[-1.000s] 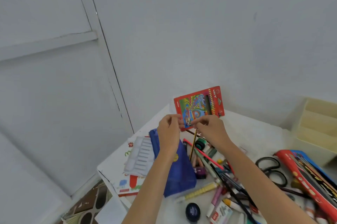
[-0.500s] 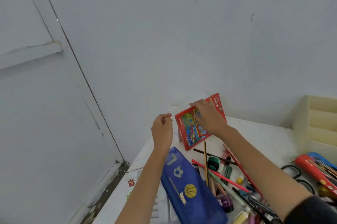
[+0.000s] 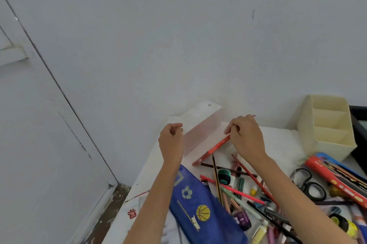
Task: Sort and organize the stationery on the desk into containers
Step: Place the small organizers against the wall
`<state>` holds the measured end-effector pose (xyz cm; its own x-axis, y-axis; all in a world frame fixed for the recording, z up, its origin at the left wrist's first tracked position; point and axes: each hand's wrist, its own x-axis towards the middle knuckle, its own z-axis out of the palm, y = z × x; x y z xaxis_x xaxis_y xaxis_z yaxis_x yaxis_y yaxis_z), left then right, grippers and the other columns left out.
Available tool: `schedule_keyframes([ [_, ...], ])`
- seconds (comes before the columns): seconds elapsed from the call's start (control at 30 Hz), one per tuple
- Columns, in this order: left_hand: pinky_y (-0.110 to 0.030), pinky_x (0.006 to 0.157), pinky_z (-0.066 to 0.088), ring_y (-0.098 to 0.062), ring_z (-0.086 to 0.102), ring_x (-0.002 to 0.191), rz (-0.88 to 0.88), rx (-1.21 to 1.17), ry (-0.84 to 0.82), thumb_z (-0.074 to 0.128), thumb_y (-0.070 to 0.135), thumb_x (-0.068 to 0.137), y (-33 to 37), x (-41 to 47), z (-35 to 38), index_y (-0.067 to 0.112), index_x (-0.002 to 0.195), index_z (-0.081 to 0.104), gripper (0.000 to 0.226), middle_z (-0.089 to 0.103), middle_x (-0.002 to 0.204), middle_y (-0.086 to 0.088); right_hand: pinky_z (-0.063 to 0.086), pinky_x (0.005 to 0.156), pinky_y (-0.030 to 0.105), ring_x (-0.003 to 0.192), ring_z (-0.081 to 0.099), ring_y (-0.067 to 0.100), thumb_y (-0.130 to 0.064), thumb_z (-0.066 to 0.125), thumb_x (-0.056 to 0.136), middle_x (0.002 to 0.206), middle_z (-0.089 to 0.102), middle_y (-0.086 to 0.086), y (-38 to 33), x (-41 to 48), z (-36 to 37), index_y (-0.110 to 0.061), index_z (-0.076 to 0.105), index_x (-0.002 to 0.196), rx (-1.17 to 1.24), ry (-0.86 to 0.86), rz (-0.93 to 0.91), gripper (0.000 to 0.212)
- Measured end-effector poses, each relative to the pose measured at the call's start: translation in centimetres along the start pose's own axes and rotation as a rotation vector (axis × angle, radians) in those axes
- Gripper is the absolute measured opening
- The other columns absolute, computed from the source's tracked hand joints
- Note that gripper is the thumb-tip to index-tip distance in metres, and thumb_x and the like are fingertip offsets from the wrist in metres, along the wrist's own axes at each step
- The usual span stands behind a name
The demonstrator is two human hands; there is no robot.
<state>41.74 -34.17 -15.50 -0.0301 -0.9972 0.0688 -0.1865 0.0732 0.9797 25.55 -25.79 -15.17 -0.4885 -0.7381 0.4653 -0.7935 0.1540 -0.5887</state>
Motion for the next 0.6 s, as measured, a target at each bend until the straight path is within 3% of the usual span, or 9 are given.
schedule_keyframes([
  [0.1,-0.010,0.066,0.041,-0.005,0.058,0.083,0.045,-0.020,0.010,0.046,0.001,0.087,0.3,0.1,0.2,0.017,0.095,0.065,0.026,0.067,0.095,0.000,0.049,0.061,0.035,0.072,0.056,0.021,-0.006,0.043,0.078,0.066,0.063,0.005,0.4,0.4,0.1,-0.007,0.064,0.064,-0.164,0.000,0.083,0.026],
  [0.2,-0.009,0.068,0.041,-0.006,0.059,0.085,0.096,-0.007,0.015,0.046,-0.001,0.086,0.7,0.6,0.5,0.017,0.093,0.066,0.028,0.068,0.094,0.001,0.052,0.057,0.037,0.059,0.058,0.025,-0.007,0.042,0.076,0.065,0.066,0.011,0.4,1.2,0.2,-0.003,0.065,0.066,-0.154,-0.031,0.162,0.025],
  [0.3,-0.009,0.069,0.042,-0.005,0.058,0.085,0.141,0.035,0.009,0.049,0.000,0.087,0.9,1.3,0.9,0.016,0.093,0.067,0.025,0.067,0.094,0.004,0.049,0.054,0.034,0.053,0.056,0.024,-0.003,0.043,0.076,0.065,0.067,0.012,-0.5,2.2,0.2,0.001,0.067,0.070,-0.012,-0.082,0.211,0.025],
  [0.43,-0.021,0.083,0.044,-0.011,0.057,0.098,0.232,0.157,-0.068,0.055,0.004,0.085,0.6,2.5,1.7,0.019,0.097,0.063,0.021,0.064,0.101,0.005,0.051,0.057,0.041,0.057,0.056,0.032,0.005,0.041,0.078,0.071,0.068,0.015,-0.8,4.0,1.4,-0.014,0.067,0.067,0.275,-0.110,0.341,0.034],
  [0.53,-0.025,0.093,0.041,-0.014,0.053,0.111,0.313,0.355,-0.159,0.063,0.020,0.085,0.1,4.2,2.6,0.020,0.113,0.059,0.028,0.059,0.116,0.003,0.055,0.068,0.049,0.064,0.056,0.030,0.007,0.040,0.081,0.079,0.065,0.013,0.4,5.5,3.4,-0.004,0.068,0.088,0.414,-0.108,0.509,0.031],
  [0.6,-0.030,0.099,0.038,-0.015,0.047,0.119,0.344,0.515,-0.209,0.066,0.038,0.083,-0.1,5.3,3.2,0.022,0.124,0.052,0.047,0.053,0.128,0.002,0.056,0.075,0.044,0.071,0.061,0.029,0.005,0.042,0.083,0.097,0.063,0.014,1.4,6.2,4.8,0.001,0.063,0.109,0.477,-0.121,0.620,0.033],
])
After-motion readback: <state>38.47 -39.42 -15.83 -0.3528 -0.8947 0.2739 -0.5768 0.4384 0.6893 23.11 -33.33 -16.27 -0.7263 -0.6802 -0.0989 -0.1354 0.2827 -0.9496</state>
